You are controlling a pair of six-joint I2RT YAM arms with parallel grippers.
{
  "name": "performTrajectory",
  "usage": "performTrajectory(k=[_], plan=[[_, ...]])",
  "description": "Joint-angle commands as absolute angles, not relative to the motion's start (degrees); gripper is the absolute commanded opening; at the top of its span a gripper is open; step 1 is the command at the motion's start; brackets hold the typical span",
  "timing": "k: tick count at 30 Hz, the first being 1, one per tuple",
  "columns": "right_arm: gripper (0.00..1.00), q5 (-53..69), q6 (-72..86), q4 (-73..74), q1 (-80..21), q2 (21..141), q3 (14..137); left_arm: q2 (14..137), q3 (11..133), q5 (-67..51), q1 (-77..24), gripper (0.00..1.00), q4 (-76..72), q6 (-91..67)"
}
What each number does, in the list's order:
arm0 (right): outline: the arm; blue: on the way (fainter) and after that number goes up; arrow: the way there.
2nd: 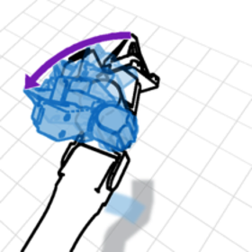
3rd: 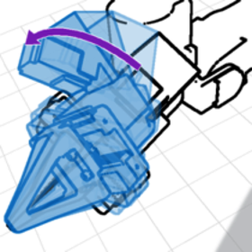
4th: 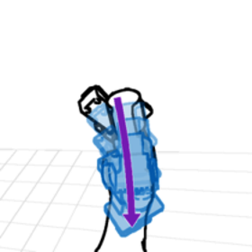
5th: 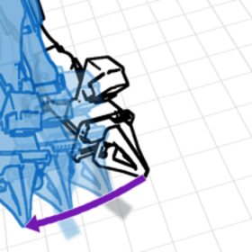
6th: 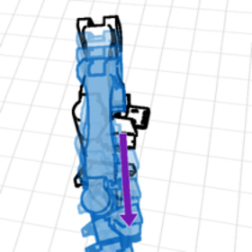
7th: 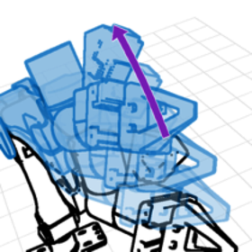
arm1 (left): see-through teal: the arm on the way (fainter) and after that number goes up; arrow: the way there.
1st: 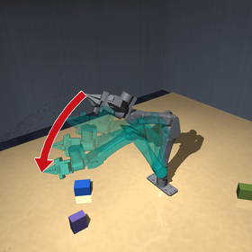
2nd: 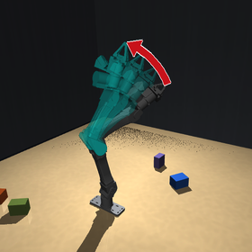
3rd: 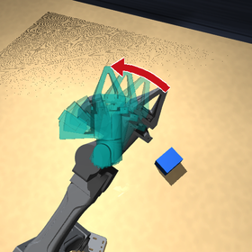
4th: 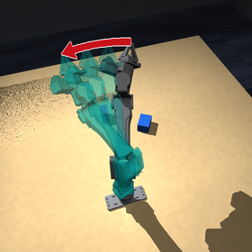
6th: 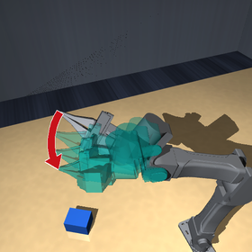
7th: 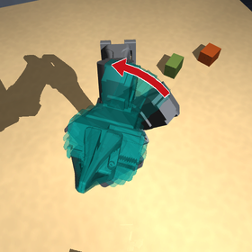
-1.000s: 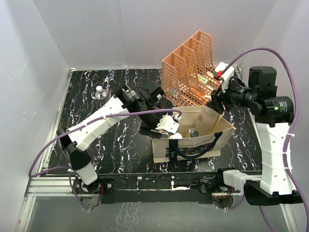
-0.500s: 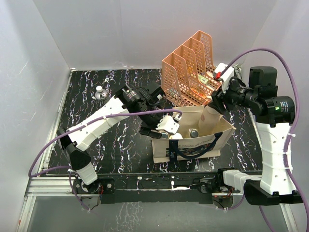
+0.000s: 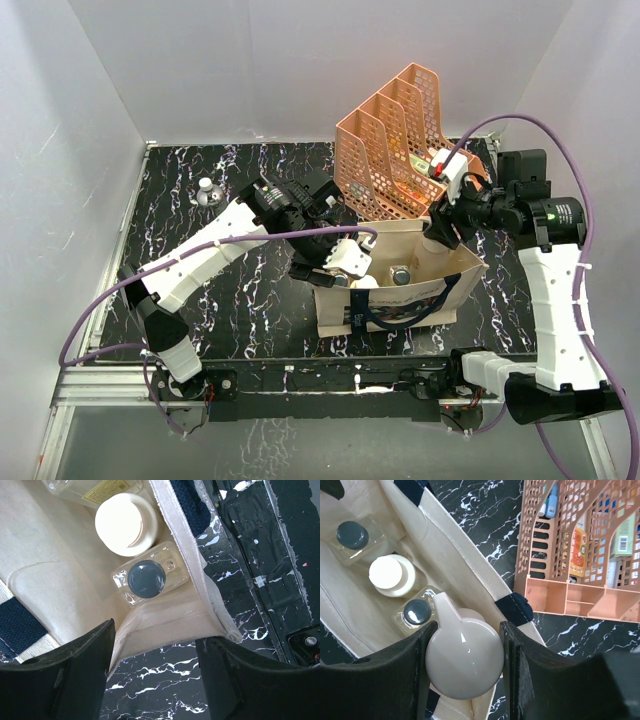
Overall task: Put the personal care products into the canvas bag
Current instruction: Place the care product in the canvas bag.
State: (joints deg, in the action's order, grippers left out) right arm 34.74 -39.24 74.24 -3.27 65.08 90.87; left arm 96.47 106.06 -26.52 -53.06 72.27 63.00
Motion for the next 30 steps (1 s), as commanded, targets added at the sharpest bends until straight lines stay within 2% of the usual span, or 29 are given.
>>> performTrajectory(k=[1, 30], plan=[[0.08, 38.97, -39.73, 66.74, -3.17, 61.82, 90.0, 94.97, 106.04, -28.26, -53.44, 0.62, 72.97, 62.99], [0.08, 34.93, -45.33, 58.45, -3.25, 57.91, 77.5, 94.49, 104.79, -29.26, -53.54, 0.62, 72.58, 63.08]])
